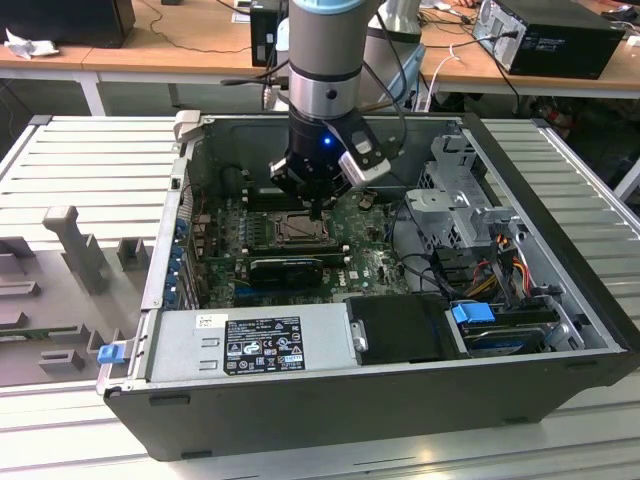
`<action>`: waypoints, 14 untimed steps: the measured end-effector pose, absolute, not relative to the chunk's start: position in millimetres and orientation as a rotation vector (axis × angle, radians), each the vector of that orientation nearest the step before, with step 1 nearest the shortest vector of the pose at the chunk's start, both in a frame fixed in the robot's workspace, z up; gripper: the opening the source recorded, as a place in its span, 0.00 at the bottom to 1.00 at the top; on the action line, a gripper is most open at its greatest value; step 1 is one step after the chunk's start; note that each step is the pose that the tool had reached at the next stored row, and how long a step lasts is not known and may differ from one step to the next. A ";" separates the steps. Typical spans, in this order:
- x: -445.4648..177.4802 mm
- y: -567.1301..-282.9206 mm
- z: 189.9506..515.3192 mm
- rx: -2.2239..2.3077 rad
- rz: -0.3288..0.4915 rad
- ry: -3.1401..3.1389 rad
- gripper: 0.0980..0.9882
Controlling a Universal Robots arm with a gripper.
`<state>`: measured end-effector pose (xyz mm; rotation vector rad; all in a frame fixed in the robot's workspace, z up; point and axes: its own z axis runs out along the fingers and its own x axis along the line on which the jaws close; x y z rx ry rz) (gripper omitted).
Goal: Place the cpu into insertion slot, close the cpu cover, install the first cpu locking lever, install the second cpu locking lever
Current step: 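Install the second cpu locking lever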
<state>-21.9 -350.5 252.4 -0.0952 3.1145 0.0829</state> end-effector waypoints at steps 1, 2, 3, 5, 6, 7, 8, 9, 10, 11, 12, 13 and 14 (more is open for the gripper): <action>-21.9 -350.6 253.2 -0.095 0.083 3.114 0.01; -21.8 -350.9 253.3 -0.095 0.083 3.114 0.01; -21.8 -351.9 253.3 -0.096 0.083 3.114 0.01; -21.9 -354.0 253.4 -0.095 0.083 3.114 0.01; -21.9 -355.7 253.4 -0.095 0.083 3.114 0.01; -21.9 -357.8 253.3 -0.095 0.083 3.114 0.01; -21.9 -360.3 253.3 -0.095 0.083 3.114 0.01; -21.9 -361.9 253.3 -0.095 0.083 3.114 0.01; -21.9 -363.3 253.2 -0.095 0.083 3.115 0.01; -21.8 -363.9 253.2 -0.095 0.083 3.116 0.01; -21.8 -364.2 253.1 -0.095 0.083 3.117 0.01; -21.8 -364.7 252.8 -0.095 0.084 3.119 0.01; -21.9 -365.1 252.6 -0.095 0.084 3.120 0.01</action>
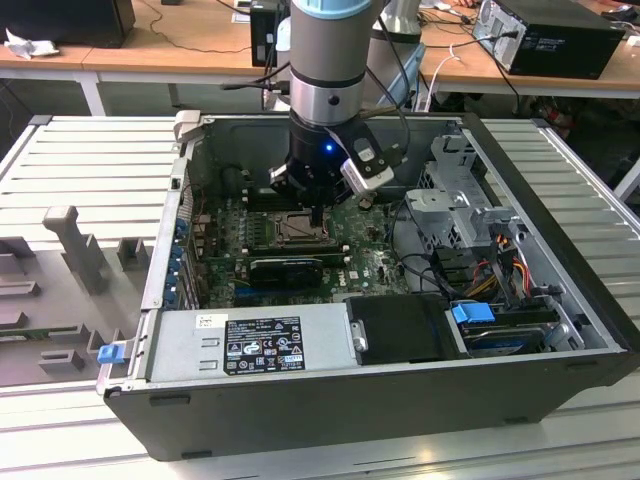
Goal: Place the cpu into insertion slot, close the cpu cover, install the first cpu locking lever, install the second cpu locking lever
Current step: 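Install the second cpu locking lever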
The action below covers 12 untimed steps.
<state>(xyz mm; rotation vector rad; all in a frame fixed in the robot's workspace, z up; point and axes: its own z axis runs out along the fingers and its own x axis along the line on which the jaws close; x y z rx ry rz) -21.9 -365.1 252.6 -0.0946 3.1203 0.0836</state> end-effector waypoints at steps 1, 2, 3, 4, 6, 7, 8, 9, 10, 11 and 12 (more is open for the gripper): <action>-21.9 -365.5 252.4 -0.094 0.084 3.121 0.01; -21.9 -365.8 252.3 -0.094 0.084 3.121 0.01; -21.9 -366.2 252.2 -0.094 0.084 3.121 0.01; -21.9 -366.9 252.0 -0.094 0.084 3.121 0.01; -21.8 -368.7 251.9 -0.094 0.083 3.122 0.01; -21.9 -370.3 251.7 -0.094 0.084 3.122 0.01; -21.9 -372.2 251.6 -0.094 0.085 3.122 0.01; -21.9 -373.1 251.3 -0.093 0.088 3.123 0.01; -21.9 -373.9 251.0 -0.092 0.092 3.125 0.01; -21.9 -374.4 250.9 -0.092 0.098 3.128 0.01; -22.8 -374.7 250.6 -0.091 0.106 3.130 0.01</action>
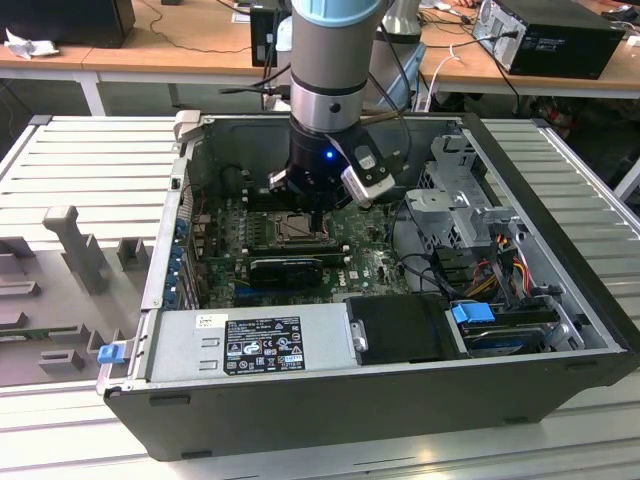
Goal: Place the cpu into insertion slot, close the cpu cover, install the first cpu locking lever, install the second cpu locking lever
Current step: 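Install the second cpu locking lever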
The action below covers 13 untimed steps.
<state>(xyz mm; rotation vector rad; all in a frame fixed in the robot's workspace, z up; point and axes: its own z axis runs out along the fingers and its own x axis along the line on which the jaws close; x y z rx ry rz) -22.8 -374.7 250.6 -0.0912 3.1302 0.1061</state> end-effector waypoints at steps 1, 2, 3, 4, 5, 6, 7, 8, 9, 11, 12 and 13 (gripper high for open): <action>-23.8 -374.8 250.4 -0.091 0.110 3.131 0.01; -29.8 -375.2 249.4 -0.092 0.121 3.132 0.01; -33.1 -375.5 248.8 -0.092 0.125 3.132 0.01; -35.6 -375.6 247.9 -0.093 0.127 3.132 0.01; -38.4 -375.9 246.8 -0.093 0.129 3.132 0.01; -40.1 -376.0 245.8 -0.094 0.130 3.132 0.01; -42.1 -376.0 243.8 -0.095 0.131 3.133 0.01; -42.9 -376.0 242.6 -0.095 0.131 3.133 0.01; -43.6 -376.0 241.1 -0.096 0.132 3.133 0.01; -45.5 -376.0 235.9 -0.097 0.132 3.134 0.01; -46.2 -376.1 234.3 -0.097 0.133 3.134 0.01; -47.6 -376.0 231.6 -0.098 0.136 3.134 0.01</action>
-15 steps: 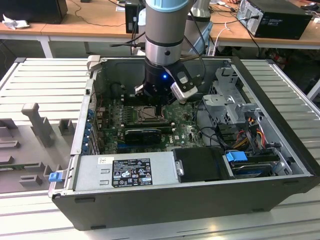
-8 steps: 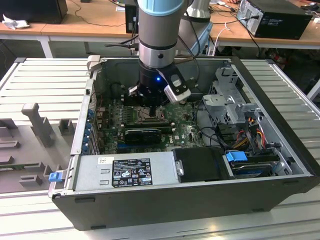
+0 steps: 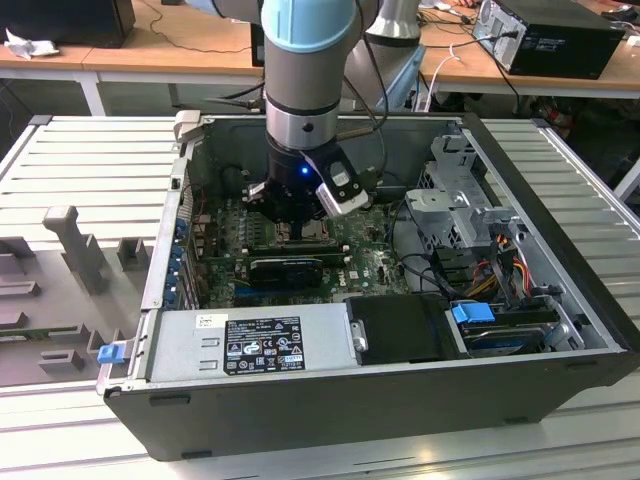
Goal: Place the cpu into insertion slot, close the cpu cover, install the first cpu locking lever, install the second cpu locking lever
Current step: 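Install the second cpu locking lever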
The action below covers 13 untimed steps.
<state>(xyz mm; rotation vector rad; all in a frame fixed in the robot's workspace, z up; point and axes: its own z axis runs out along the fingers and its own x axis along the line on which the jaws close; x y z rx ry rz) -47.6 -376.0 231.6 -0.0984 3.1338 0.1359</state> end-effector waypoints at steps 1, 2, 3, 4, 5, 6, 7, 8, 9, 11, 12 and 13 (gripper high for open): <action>-50.4 -376.6 230.9 -0.098 0.157 3.132 0.01; -51.9 -377.2 230.7 -0.098 0.182 3.131 0.01; -53.2 -378.1 230.5 -0.099 0.203 3.129 0.01; -54.0 -379.4 230.0 -0.099 0.217 3.128 0.01; -54.5 -380.8 229.4 -0.098 0.226 3.127 0.01; -54.9 -382.6 228.6 -0.098 0.234 3.126 0.01; -55.1 -384.2 227.9 -0.098 0.241 3.125 0.01; -55.4 -385.7 227.0 -0.098 0.250 3.124 0.01; -55.7 -386.7 226.2 -0.099 0.258 3.124 0.01; -56.2 -388.0 223.8 -0.104 0.272 3.122 0.01; -56.3 -388.1 222.7 -0.105 0.279 3.122 0.01; -56.4 -388.1 221.7 -0.107 0.286 3.121 0.01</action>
